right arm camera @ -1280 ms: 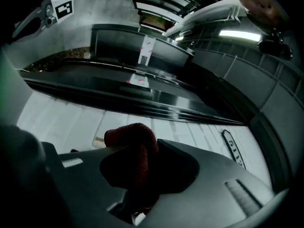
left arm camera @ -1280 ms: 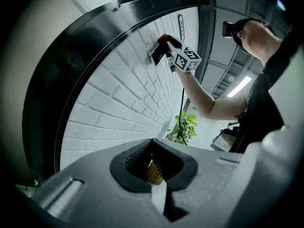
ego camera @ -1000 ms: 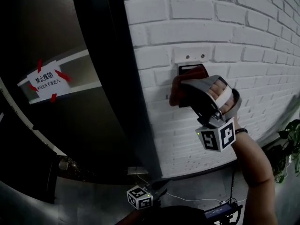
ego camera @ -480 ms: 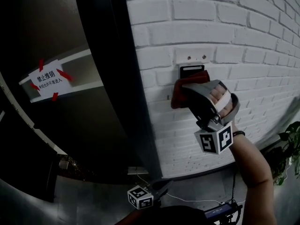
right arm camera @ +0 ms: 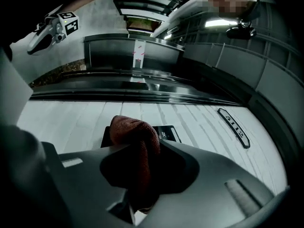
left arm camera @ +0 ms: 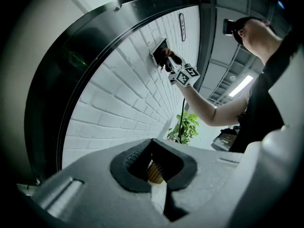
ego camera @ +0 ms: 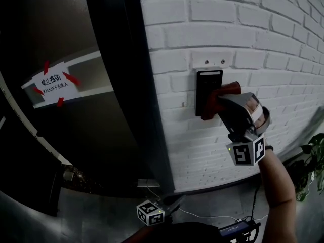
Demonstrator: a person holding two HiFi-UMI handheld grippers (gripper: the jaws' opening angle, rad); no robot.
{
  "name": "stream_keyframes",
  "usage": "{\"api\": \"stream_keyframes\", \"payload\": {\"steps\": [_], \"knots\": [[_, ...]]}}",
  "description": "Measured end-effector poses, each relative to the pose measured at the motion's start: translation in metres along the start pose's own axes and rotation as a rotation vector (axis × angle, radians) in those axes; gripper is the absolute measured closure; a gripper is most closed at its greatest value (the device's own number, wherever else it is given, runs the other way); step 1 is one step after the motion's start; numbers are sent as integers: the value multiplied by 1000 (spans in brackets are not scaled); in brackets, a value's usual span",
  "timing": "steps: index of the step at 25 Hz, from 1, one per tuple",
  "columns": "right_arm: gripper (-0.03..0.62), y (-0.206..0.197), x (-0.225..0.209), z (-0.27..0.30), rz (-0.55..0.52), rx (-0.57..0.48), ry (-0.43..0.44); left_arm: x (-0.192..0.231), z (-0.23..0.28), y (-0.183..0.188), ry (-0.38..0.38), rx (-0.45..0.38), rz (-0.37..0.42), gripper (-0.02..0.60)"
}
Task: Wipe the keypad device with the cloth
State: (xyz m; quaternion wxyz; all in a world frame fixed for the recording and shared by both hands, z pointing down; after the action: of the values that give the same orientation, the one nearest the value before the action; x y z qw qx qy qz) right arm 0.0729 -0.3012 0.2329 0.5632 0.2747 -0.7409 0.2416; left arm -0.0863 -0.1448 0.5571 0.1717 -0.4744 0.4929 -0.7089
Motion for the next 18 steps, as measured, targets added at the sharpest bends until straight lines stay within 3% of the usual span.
{"api": "stream_keyframes", "payload": {"steps": [6,13,16,18], "knots": [[513,28,24,18,5,-33,72,-3,4,-2,-13,-6,-3,577],[510,39,68,15,-148,-93,319,-5,5,-3,-19,6,-8,578],[511,21,85,-1,-218,-35,396,-4,2,-4,-15,14,-7,578],[511,4,88,-9,-237,37,390,-4,1,-4,-13,18,-2,577]]}}
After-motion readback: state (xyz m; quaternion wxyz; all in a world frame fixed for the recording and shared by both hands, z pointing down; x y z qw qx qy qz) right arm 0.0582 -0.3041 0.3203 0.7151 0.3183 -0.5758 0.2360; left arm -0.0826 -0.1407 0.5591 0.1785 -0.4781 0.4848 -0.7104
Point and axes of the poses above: the fingertips, and each gripper's own axes: z forward along the fingers, x to its left, y out of its top, the point moved 7 cm from there along -z, backward along the fingers, and after that the axes turned 1 degree about -x, right-handed, at the moved point
